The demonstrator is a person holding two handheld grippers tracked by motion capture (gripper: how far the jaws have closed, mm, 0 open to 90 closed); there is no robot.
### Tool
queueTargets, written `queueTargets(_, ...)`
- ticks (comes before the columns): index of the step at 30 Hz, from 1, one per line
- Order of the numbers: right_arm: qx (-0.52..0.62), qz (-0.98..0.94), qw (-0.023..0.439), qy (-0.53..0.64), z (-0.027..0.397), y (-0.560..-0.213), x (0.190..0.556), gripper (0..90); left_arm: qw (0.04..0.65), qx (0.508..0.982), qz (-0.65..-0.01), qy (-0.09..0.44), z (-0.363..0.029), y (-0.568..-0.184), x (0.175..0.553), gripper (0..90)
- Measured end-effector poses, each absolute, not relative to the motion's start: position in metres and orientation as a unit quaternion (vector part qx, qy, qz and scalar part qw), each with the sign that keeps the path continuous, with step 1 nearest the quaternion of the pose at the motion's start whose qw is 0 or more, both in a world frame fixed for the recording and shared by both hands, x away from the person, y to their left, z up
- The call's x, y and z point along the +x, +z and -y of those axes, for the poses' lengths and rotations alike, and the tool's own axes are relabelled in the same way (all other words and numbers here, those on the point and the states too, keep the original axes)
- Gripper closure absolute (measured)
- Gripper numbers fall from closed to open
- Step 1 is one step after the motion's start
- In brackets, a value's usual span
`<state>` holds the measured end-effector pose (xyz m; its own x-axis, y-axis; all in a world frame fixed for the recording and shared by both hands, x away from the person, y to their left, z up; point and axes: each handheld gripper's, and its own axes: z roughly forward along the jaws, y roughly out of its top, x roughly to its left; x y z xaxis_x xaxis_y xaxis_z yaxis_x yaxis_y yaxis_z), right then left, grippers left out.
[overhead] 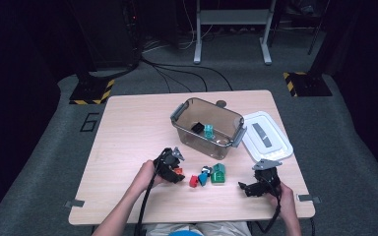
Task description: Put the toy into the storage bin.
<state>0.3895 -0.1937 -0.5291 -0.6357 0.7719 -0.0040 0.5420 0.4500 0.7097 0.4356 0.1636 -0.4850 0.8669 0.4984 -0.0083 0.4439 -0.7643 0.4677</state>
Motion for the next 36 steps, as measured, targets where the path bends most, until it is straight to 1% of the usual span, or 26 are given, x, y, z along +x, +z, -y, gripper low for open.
queueTargets(16,0.393,-0.835,0.166,0.347,0.194,-0.529,0.39,0.0,0.246,0.932,-0.254,0.081,-0.174,-0.457,0.445,49.0)
queueTargets(36,0.393,-0.835,0.166,0.347,0.194,-0.529,0.389,0.0,0.267,0.922,-0.256,0.118,-0.181,-0.404,0.463,49.1)
